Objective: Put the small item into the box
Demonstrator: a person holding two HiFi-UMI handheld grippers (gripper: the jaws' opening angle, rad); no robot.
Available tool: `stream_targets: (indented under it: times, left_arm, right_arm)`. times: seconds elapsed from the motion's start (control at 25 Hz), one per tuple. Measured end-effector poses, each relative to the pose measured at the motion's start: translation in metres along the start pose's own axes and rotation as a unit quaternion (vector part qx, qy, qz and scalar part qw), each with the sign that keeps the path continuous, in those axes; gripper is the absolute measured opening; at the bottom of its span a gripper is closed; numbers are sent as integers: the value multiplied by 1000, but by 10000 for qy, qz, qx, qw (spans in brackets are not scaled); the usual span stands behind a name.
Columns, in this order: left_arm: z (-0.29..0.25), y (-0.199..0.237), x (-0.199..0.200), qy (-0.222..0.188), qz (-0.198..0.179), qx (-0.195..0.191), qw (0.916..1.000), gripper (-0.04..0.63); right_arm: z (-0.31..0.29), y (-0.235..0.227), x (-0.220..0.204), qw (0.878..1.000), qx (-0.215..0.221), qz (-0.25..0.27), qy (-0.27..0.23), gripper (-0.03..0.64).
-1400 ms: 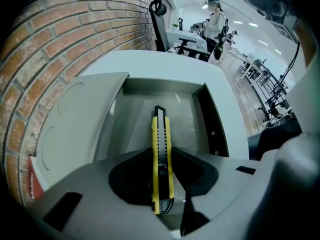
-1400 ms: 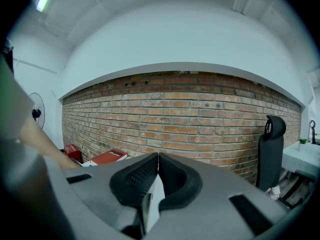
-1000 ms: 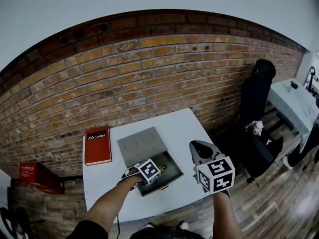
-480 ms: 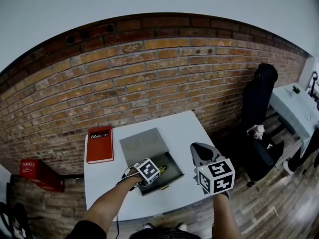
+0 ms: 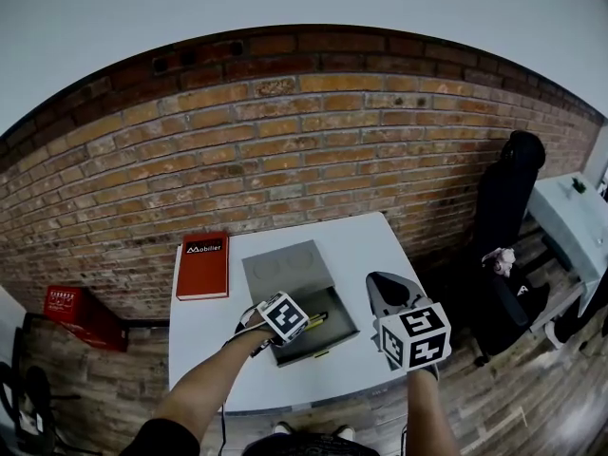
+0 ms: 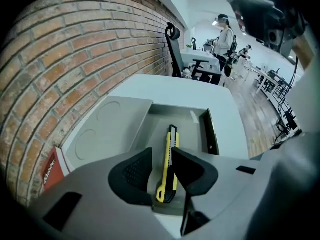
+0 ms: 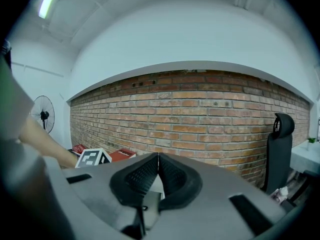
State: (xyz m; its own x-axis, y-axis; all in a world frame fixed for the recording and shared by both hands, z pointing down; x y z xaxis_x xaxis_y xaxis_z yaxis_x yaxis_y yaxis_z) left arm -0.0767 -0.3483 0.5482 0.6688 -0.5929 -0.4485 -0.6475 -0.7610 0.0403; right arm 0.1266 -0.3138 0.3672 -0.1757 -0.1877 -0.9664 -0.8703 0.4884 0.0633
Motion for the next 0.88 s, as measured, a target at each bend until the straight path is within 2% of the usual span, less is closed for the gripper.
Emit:
stream_targets:
  times: [0.4,0.52,0.68,0.88]
  left_arm:
    - [52,10,8,-807,275,561,9948,127]
    - [69,14,8,-956,242,826,9917,123]
    - [94,23,9,-1438,359,1124,9825,115]
    - [131,30,4,-2047,864,1432,9644,103]
  right_arm:
    - [-6,14,5,9996,252,0,-86,20]
    - [-7,18,8,9995,306,9,-122,20]
    - [-10,21,12,9991,384,3,-180,20]
    - [-15,25,18,9986,463,3,-242,21]
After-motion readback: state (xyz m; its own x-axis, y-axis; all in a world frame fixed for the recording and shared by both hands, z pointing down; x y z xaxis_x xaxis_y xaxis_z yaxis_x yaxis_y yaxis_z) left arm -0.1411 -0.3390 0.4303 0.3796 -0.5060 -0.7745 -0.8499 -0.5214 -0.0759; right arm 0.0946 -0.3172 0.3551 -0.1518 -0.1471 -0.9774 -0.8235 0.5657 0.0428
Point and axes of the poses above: the fingertips, and each gripper's own axes: z backward along the fingers, y to its left, x out of its top, the point moved 8 cm from there along z, backward along the fingers, and after that the axes turned 7 degrees about -x, right-handed, at the moved point
